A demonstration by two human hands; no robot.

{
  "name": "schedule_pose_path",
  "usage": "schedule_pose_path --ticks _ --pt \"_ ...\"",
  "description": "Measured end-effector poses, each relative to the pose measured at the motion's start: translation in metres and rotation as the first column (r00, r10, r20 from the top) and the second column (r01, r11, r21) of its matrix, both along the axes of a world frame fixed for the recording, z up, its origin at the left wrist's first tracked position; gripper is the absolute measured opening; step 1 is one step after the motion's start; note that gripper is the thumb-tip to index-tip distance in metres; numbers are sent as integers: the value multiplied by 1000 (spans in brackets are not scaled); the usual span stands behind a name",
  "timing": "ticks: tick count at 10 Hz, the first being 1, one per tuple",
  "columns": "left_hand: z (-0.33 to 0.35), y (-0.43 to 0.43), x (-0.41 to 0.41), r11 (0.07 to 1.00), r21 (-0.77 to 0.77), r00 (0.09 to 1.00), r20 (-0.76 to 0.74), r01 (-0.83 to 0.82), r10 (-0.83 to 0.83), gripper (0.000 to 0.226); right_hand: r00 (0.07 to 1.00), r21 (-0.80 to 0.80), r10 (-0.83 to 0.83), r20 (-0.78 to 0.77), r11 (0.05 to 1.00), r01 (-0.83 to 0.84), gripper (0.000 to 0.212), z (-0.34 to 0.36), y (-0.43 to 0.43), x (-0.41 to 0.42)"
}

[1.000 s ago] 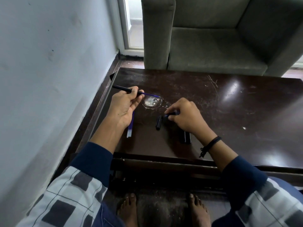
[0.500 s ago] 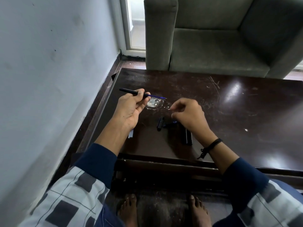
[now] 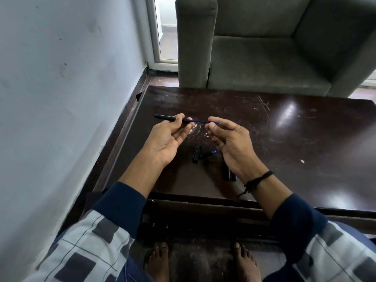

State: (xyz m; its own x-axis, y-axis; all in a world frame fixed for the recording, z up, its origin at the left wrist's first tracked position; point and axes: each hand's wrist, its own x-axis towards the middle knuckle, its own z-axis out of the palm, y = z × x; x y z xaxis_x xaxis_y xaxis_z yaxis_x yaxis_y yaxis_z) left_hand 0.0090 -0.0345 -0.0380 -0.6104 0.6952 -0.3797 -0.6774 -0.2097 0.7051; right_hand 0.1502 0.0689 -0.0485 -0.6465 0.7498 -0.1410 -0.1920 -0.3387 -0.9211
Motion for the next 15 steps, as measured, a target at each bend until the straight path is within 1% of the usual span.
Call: schedule_pose_path --ticks 1,2,3,4,5,6,7,8,9,10,11,12,14,15 --pt "1 -2 -4 1000 17 1000 11 -24 24 11 999 -110 -20 -28 994 17 19 2 6 0" --pt "2 -2 -4 1000 21 1000 4 -20 20 10 999 -159 -7 -31 987 2 20 1 7 0" --pt "1 -1 0 1000 22 1000 16 -10 9 15 1000 -154 11 -18 988 -14 19 -2 4 -1" --pt "1 -1 1 1000 28 1000 25 -11 11 16 1000 -139 -12 -17 990 9 16 -1 4 -2" --pt "3 -2 -2 999 40 999 32 -21 20 13 992 -126 -119 -43 986 113 10 6 12 1" --pt "3 -4 -6 998 38 999 30 -40 39 14 974 -14 -224 -39 975 224 11 14 26 9" --pt "4 -5 -7 999 31 999 10 -40 40 16 963 161 -254 87 958 238 14 22 39 17" --pt "4 -5 -6 999 30 1000 -5 -27 27 15 930 342 -255 265 927 157 17 23 48 22" --pt "3 -5 -6 999 23 1000 -11 -24 24 15 835 494 -297 463 869 35 20 18 52 26" --pt "4 -5 -7 999 19 1000 -18 -25 26 14 621 630 -418 663 760 -160 22 11 56 30" --pt "4 -6 -9 999 22 999 -23 -26 27 11 424 634 -494 759 709 -308 20 7 59 33" --pt "4 -6 -10 999 25 999 -33 -25 25 10 339 607 -505 794 687 -398 26 3 59 32" --pt "3 -7 -11 999 29 999 -34 -20 21 10 295 555 -471 831 683 -475 29 -2 57 29" --pt "3 -6 -11 999 33 999 -33 -20 21 9 302 560 -472 828 681 -472 31 -2 58 29"
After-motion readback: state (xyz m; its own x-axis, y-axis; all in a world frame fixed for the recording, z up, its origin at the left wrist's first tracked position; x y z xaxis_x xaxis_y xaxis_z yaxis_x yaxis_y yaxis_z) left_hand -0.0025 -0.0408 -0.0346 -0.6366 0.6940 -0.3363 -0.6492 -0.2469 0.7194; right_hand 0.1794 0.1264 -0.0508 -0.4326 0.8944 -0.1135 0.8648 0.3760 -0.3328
